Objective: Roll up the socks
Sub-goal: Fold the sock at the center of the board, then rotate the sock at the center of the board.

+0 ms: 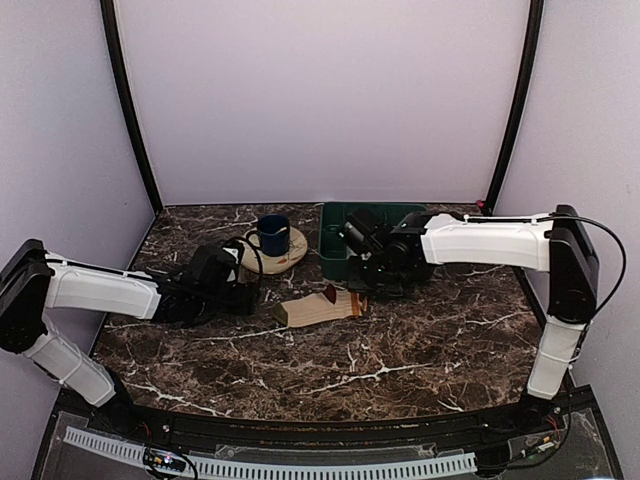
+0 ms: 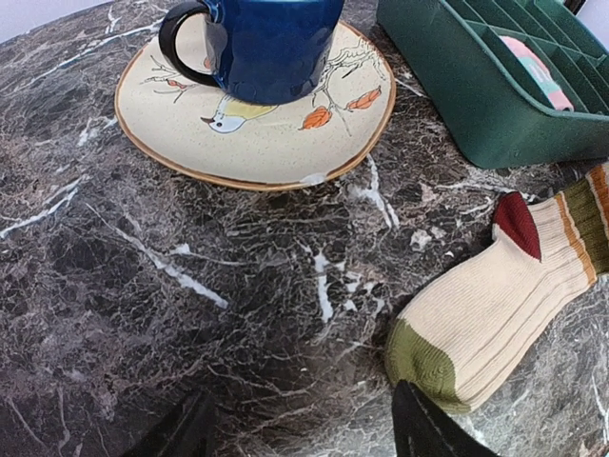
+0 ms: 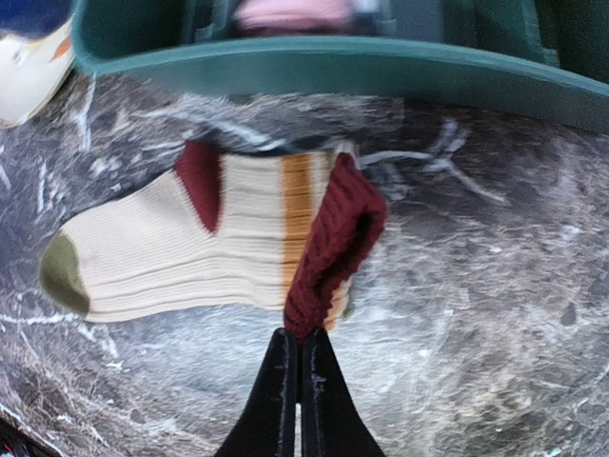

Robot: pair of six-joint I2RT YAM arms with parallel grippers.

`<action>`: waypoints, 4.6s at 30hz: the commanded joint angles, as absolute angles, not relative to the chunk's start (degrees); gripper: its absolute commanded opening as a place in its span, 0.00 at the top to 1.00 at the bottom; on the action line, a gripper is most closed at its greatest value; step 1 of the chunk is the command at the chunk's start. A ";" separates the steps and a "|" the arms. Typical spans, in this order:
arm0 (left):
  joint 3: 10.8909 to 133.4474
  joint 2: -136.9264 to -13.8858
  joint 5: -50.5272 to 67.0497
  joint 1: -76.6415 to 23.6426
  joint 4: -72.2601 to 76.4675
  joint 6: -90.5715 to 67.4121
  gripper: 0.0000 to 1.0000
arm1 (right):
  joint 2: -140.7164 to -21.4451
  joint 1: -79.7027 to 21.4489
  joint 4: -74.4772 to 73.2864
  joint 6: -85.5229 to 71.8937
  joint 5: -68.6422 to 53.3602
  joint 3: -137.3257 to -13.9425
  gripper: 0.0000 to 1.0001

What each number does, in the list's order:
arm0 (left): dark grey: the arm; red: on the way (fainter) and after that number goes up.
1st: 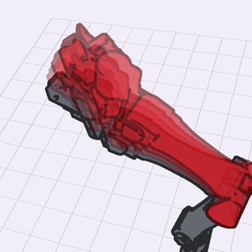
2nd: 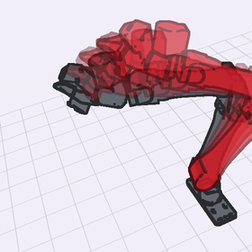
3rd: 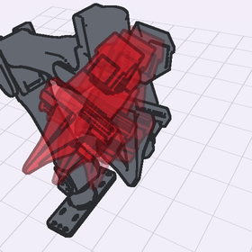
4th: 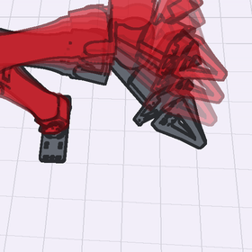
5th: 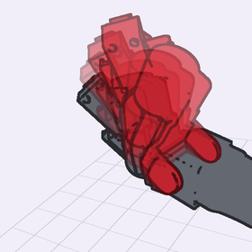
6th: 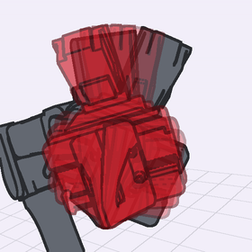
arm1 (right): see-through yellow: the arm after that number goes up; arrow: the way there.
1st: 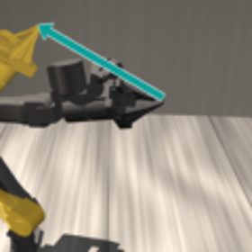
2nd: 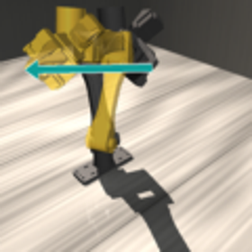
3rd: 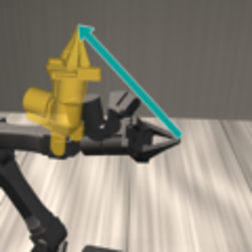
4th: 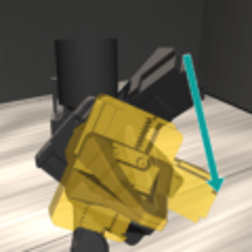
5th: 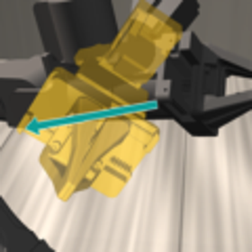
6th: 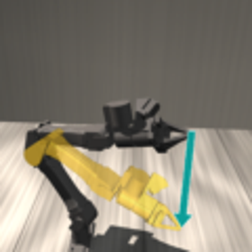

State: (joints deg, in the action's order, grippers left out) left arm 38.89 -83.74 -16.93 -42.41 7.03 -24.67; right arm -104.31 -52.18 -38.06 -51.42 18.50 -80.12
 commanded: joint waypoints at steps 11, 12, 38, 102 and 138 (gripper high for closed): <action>36.49 -78.93 -17.87 -43.15 5.31 -26.54 0.34 | -117.70 -60.73 -45.18 -48.73 19.07 -101.18 1.00; 36.45 -78.67 -18.05 -43.15 5.12 -26.60 0.34 | -118.45 -61.00 -45.42 -48.57 18.92 -102.26 1.00; 34.37 -77.20 -18.82 -43.16 4.48 -27.77 0.34 | -127.74 -64.60 -45.05 -46.45 13.33 -112.79 1.00; 48.98 -94.06 -2.57 -46.30 14.56 -14.17 0.37 | -112.93 -49.06 8.79 -45.17 -10.85 -70.68 0.92; 49.04 -97.12 -2.99 -48.16 14.06 -12.17 0.39 | -117.99 -45.58 3.19 -50.86 -1.10 -66.87 0.94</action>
